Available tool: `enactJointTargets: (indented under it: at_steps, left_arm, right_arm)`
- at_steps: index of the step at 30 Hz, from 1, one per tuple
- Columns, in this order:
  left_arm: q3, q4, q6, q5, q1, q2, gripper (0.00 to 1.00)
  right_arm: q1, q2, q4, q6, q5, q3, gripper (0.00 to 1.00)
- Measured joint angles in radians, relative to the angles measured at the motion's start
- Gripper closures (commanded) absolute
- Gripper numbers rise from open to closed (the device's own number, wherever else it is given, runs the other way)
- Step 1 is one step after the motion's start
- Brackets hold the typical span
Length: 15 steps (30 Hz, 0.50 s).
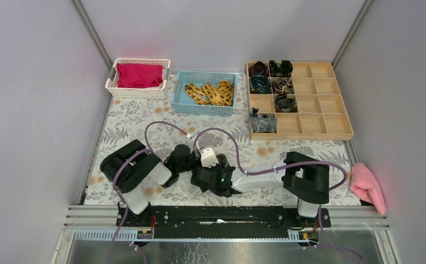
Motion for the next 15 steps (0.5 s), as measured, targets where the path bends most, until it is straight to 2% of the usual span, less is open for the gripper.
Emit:
enactJointTargets:
  at_steps: [3, 4, 5, 8, 13, 14, 15]
  left_arm:
    - [-0.001, -0.003, 0.001, -0.001, 0.000, -0.003, 1.00]
    - [-0.001, -0.007, 0.002, -0.003, 0.000, -0.006, 1.00]
    - [-0.002, -0.010, 0.002, -0.005, 0.000, -0.009, 1.00]
    - [-0.003, -0.026, 0.001, -0.020, 0.000, -0.018, 1.00]
    - [0.004, -0.056, -0.016, -0.050, 0.005, -0.024, 1.00]
    - [0.003, -0.054, -0.017, -0.050, 0.008, -0.028, 1.00]
    - [0.002, -0.056, -0.017, -0.051, 0.009, -0.032, 1.00]
  right_arm:
    - [0.008, 0.009, 0.000, 0.019, 0.031, 0.001, 0.02]
    - [0.008, 0.011, 0.000, 0.030, 0.037, 0.001, 0.08]
    - [0.007, 0.012, 0.000, 0.036, 0.040, 0.001, 0.15]
    - [0.002, 0.023, -0.002, 0.045, 0.053, 0.002, 0.57]
    - [0.008, 0.026, -0.002, 0.036, 0.076, -0.005, 0.74]
    - [0.006, 0.026, -0.003, 0.049, 0.076, -0.005, 0.91]
    - [0.005, 0.026, -0.005, 0.059, 0.079, -0.005, 0.96]
